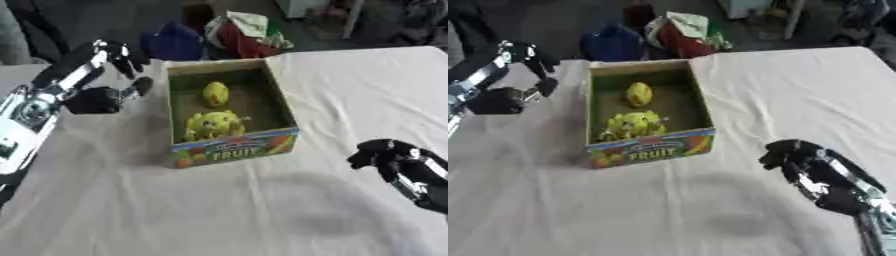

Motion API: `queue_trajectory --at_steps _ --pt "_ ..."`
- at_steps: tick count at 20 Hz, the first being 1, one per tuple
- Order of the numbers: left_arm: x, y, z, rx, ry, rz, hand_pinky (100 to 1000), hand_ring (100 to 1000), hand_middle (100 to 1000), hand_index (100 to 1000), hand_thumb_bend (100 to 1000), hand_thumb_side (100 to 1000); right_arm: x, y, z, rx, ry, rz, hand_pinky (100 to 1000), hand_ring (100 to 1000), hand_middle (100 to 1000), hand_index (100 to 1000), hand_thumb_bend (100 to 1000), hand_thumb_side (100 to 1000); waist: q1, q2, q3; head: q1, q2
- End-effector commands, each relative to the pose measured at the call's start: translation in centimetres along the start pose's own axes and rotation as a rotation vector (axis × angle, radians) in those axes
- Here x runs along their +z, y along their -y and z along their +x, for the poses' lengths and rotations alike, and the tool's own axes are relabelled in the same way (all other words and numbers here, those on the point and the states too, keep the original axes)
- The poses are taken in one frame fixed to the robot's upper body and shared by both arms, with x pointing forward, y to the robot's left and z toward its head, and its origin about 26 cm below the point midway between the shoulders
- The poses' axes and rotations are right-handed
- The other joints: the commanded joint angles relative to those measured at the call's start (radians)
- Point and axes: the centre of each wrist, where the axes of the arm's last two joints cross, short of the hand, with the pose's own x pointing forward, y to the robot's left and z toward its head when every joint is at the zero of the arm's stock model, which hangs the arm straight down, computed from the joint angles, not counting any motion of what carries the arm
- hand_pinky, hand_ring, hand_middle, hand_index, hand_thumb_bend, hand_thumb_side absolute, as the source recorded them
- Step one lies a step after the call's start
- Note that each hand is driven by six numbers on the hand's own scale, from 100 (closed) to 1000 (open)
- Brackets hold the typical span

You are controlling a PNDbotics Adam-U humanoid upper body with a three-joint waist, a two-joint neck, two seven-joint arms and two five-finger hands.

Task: Pick up objects on the table and place them in the box.

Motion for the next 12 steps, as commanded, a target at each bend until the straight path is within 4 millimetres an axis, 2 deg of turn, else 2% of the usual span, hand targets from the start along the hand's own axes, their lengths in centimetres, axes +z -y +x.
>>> queue_trajectory --at_steps 1,5,8,10,12 --pt "0.9 -0.6 2.0 0.096 0.041 0.099 627 542 563 752 115 791 0.2 1.1 0.8 0.029 0.012 -0.013 738 761 658 822 100 501 -0.001 -0.019 0.007 0.004 0.008" --pt "2.9 1.1 2.8 0.224 0.010 0.166 622 536 558 744 100 886 0.5 1.3 0.9 0.025 0.013 -0.037 732 754 652 821 100 505 0.003 -0.030 0.026 0.009 0.044" --pt "4.2 3.1 2.6 0.313 -0.059 0.208 612 529 550 736 100 941 0.4 1.4 1.0 0.019 0.024 -0.049 729 748 649 820 100 500 0.002 -0.036 0.040 0.011 0.077" --pt "4.8 4.3 2.4 0.352 -0.096 0.213 610 527 548 734 100 960 0.3 1.5 1.1 0.015 0.033 -0.059 726 744 646 819 100 498 0.001 -0.039 0.044 0.014 0.098" --pt "5.3 5.2 2.3 0.378 -0.116 0.206 607 526 547 733 100 972 0.3 1.6 1.2 0.010 0.041 -0.071 726 741 645 818 100 504 0.001 -0.045 0.047 0.018 0.106"
